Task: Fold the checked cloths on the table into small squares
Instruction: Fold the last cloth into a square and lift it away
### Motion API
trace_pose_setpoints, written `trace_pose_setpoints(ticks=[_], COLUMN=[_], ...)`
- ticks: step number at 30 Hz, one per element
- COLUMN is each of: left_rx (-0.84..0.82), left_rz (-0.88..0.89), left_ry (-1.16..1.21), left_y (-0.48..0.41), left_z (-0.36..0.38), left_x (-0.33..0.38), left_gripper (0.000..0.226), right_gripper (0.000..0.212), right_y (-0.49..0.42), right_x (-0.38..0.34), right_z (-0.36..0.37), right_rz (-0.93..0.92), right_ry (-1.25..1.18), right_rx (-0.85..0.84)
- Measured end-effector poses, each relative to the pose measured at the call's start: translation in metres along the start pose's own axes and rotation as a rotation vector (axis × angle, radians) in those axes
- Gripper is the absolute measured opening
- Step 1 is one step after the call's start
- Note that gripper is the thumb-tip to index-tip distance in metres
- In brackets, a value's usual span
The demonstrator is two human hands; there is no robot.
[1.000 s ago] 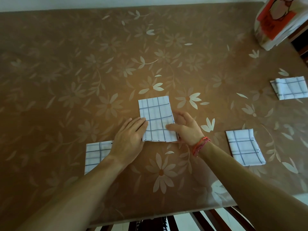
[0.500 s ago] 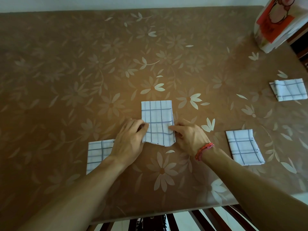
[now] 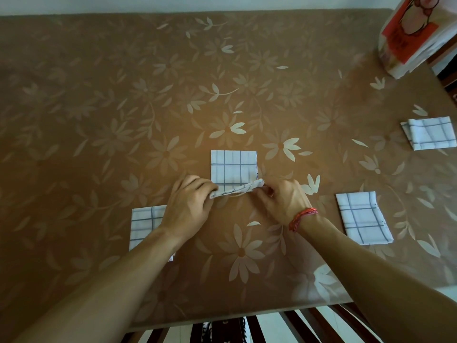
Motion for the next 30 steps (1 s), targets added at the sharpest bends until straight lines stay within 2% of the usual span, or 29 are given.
trace_pose_setpoints(ticks=[1, 3, 6, 14, 17, 22, 26, 30], left_rx=[0.016, 0.041, 0.054, 0.046, 0.05, 0.04, 0.028, -0.061], left_rz=[-0.027, -0.106, -0.164, -0.238, -0.243, -0.207, -0.168, -0.004], left_ry=[0.027, 0.053, 0.076, 0.107, 0.096, 0.027, -0.105, -0.212], left_y=[-0.003, -0.008, -0.014, -0.031, -0.035, -0.041, -0.042, -0.046], left_z=[-0.003, -0.006, -0.005, -0.002, -0.002, 0.003, 0.004, 0.008], left_x=[-0.002, -0.008, -0.014, -0.028, -0.031, -0.031, -0.033, -0.019], left_gripper=[0.025, 0.017, 0.012, 0.03, 0.035, 0.04, 0.055, 0.06], right_gripper=[0.019, 0.007, 0.009, 0.002, 0.009, 0.016, 0.028, 0.037], right_y=[-0.003, -0.007, -0.009, -0.029, -0.035, -0.041, -0.046, -0.046], right_x=[-0.024, -0.043, -0.029, -0.021, -0.021, -0.022, -0.026, -0.029], right_z=[-0.039, -0.066, -0.049, -0.04, -0.037, -0.037, -0.039, -0.042], right_rz=[0.01, 0.015, 0.108, 0.235, 0.263, 0.263, 0.242, 0.237], right_ry=[-0.074, -0.114, -0.173, -0.248, -0.253, -0.216, -0.157, -0.137], right_rx=[0.081, 0.086, 0.028, 0.023, 0.019, 0.023, 0.017, 0.032])
Point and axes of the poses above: each hand's wrist, its own y-axis away from the middle knuckle, its own z-axis out of the palm, x = y × z, the point moved 10 cm from there along -y, towards the middle knuckle, and after that the axes turned 12 degrees about y, right-handed, at the moved point
